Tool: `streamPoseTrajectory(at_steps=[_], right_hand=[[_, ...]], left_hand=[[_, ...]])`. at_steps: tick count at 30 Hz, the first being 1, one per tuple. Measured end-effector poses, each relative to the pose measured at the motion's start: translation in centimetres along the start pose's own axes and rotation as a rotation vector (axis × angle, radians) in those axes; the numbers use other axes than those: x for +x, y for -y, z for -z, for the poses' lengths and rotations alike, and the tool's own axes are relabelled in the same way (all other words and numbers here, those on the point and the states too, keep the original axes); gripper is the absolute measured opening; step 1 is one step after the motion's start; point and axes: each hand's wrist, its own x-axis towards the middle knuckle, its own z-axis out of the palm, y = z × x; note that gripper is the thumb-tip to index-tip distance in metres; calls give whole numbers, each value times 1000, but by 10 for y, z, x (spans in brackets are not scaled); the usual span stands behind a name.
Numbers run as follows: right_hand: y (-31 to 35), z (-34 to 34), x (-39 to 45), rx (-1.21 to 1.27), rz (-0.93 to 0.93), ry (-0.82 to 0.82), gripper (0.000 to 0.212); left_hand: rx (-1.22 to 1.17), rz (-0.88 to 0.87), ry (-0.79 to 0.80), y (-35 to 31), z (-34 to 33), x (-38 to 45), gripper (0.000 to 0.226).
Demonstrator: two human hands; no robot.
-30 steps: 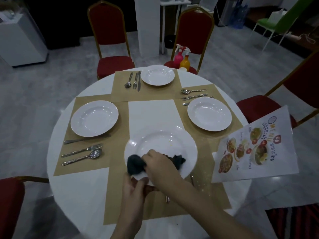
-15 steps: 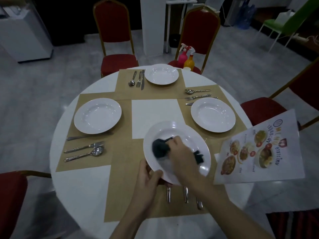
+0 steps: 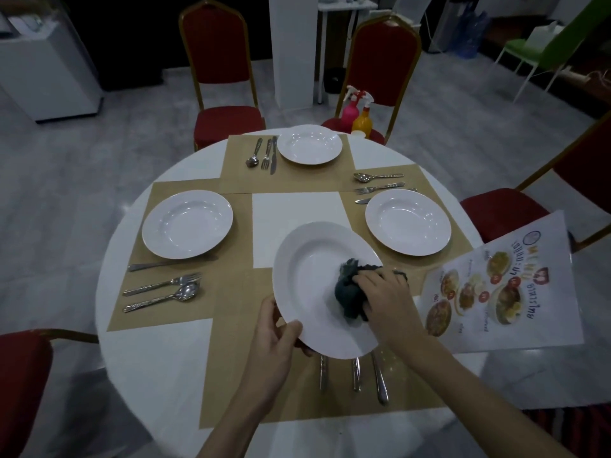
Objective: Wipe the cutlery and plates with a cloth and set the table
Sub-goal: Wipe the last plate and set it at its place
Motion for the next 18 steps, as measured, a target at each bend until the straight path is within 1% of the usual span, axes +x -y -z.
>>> streamPoseTrajectory(at_steps=[2, 3, 5, 7, 9, 12, 13, 16, 18], right_hand=[[10, -2, -8, 94, -81, -5, 47], [15, -2, -13, 125, -78, 4, 49], [26, -5, -26, 199, 5, 50, 49], [31, -9, -37, 222, 77, 72, 53], [28, -10, -38, 189, 69, 38, 55], [19, -2, -30, 95, 9, -94, 39], [16, 1, -26, 72, -7, -112, 37], [9, 7, -17, 59, -42, -81, 49], [7, 7, -10, 41, -50, -102, 44]], left_hand=[[7, -12, -9, 0, 3, -2, 29], [9, -17, -22, 0, 6, -3, 29], [13, -15, -53, 3, 11, -4, 29], [31, -6, -67, 3, 15, -6, 33], [31, -1, -47, 3, 15, -9, 34], [23, 9, 22, 0, 7, -19, 31], [19, 23, 35, 0, 4, -22, 32], [-14, 39, 42, -2, -4, -27, 34], [-23, 17, 40, -6, -6, -26, 33]])
